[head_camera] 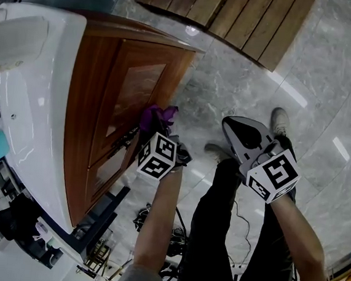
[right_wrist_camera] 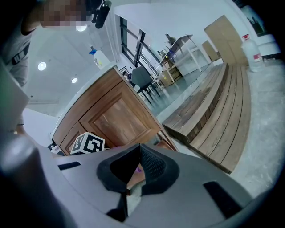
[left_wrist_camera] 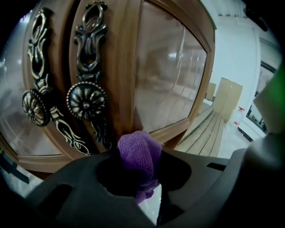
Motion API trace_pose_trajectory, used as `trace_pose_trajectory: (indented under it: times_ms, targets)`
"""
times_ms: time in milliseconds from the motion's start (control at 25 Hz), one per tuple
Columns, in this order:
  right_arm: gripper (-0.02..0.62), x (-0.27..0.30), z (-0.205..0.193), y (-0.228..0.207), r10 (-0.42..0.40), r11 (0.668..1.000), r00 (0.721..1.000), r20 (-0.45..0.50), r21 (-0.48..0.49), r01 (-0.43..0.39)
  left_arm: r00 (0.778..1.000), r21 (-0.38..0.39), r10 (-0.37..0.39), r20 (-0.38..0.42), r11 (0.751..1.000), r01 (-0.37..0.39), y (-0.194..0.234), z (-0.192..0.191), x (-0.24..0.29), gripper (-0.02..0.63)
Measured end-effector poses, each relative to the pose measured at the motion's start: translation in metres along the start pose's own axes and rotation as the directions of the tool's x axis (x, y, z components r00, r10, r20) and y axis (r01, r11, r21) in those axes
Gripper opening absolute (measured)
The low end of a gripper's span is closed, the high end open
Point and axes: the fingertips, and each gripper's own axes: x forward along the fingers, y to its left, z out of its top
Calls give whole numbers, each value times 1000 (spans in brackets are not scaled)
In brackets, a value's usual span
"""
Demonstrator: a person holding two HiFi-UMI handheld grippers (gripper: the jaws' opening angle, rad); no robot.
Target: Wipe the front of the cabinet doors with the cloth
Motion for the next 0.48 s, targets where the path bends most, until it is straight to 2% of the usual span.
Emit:
trace_pose_trajectory:
  times_ms: [480]
  targets:
    - [9, -3, 7, -16, -20, 1000, 1000, 10, 16, 19, 1000, 26, -18, 2, 1000, 18, -20, 8, 8, 94]
